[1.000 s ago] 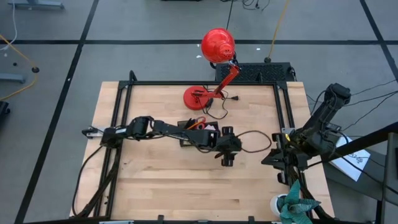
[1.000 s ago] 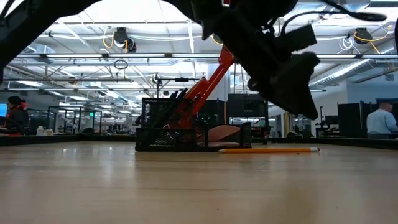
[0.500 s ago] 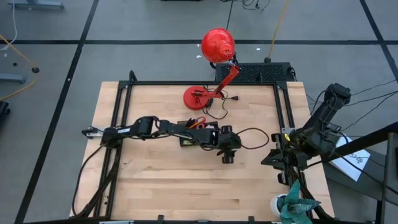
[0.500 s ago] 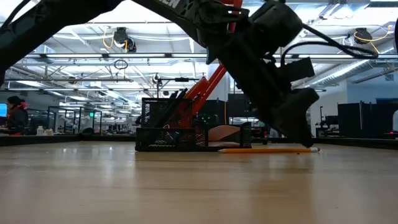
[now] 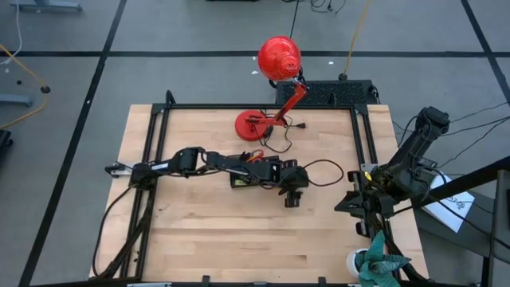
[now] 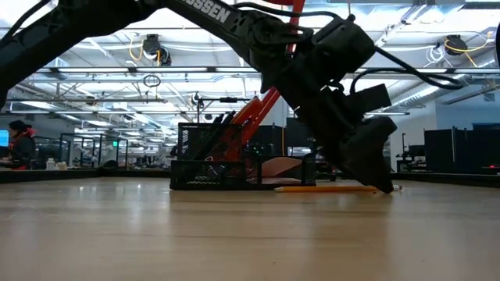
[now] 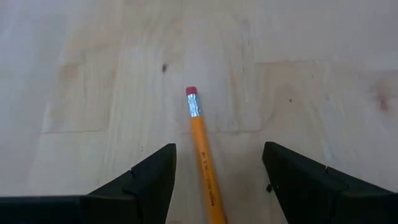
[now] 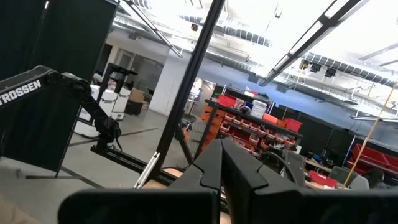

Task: Pick and place office supplies into organizer
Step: Put the yellow pencil into the desk organizer

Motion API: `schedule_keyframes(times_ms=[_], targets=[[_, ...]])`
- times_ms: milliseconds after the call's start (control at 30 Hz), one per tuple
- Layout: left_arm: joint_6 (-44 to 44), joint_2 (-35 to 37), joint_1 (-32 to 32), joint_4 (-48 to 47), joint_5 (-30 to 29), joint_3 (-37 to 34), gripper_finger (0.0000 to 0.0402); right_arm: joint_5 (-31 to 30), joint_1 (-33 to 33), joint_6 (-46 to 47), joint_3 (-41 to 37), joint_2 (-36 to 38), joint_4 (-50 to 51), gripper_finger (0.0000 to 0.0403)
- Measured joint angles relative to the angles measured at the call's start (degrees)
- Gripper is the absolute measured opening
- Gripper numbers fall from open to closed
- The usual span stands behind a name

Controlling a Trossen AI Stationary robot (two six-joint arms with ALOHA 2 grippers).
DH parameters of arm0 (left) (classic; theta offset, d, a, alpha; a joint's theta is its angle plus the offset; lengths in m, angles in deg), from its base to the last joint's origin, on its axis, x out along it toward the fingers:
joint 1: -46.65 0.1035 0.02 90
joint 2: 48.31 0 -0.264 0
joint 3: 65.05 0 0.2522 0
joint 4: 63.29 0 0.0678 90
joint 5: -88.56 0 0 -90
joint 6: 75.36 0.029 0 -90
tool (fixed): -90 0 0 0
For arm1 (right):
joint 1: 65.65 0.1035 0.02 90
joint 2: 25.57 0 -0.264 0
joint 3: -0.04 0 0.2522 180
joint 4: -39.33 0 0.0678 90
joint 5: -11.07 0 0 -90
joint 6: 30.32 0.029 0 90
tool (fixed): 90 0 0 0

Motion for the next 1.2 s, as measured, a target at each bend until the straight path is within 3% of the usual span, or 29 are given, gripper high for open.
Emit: schedule_keyframes(times_ms=[233, 833, 1200], targets=[[-3.05, -0.48, -0.46, -3.12, 6.37, 0.21, 0.0253, 0.00, 0.00, 0.00, 0.00, 0.00, 0.02, 0.0000], [-7.20, -0.20, -9.51, -9.98, 9.56, 0.04, 0.0253, 0.02, 0.02, 0.61, 0.00, 0.00, 0.02, 0.0000], [3.48, -0.14, -11.60, -11.64, 8.67, 0.02, 0.0253, 0.02, 0.02, 1.92, -0.01, 0.00, 0.04, 0.0000]])
